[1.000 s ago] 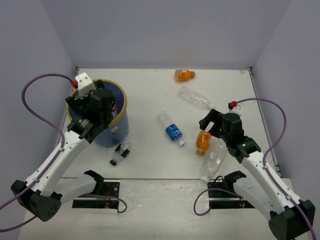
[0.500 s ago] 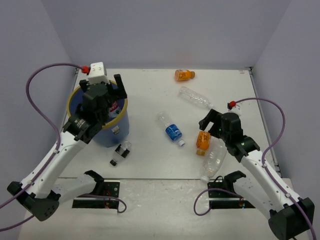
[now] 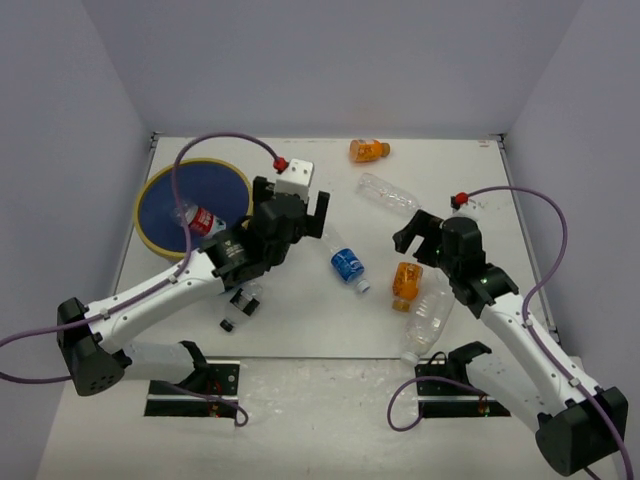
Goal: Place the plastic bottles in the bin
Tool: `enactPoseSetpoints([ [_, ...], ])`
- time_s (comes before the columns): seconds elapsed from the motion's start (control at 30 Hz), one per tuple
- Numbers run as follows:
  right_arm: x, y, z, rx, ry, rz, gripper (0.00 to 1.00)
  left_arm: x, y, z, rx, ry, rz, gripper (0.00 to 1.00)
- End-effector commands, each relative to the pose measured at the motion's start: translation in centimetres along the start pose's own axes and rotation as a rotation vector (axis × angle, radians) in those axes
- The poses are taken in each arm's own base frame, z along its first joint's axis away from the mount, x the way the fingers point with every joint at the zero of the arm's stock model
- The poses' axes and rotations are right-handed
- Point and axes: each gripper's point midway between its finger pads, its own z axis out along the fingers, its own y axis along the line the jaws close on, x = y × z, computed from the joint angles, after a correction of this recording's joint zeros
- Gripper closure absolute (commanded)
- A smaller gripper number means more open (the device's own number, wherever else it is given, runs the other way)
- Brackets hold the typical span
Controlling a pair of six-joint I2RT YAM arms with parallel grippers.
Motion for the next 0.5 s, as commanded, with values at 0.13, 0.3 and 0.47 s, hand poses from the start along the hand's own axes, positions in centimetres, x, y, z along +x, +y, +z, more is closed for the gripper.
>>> enactPoseSetpoints([
  [0.13, -5.1, 4.0, -0.7, -0.128, -0.144, -0.062, 0.01, 13.7, -3.3, -3.0, 0.047, 0.261, 0.031, 0.0],
  [0.3, -4.2, 3.9, 0.3, -0.139, -0.118, -0.07, 0.01, 21.0, -0.1, -6.0, -0.083, 0.461, 0.065, 0.0],
  [0.47, -3.8, 3.8, 0.9, -0.134, -0.102, -0.078, 0.01, 25.2, 3.6, -8.5, -0.274, 0.565, 0.114, 0.0],
])
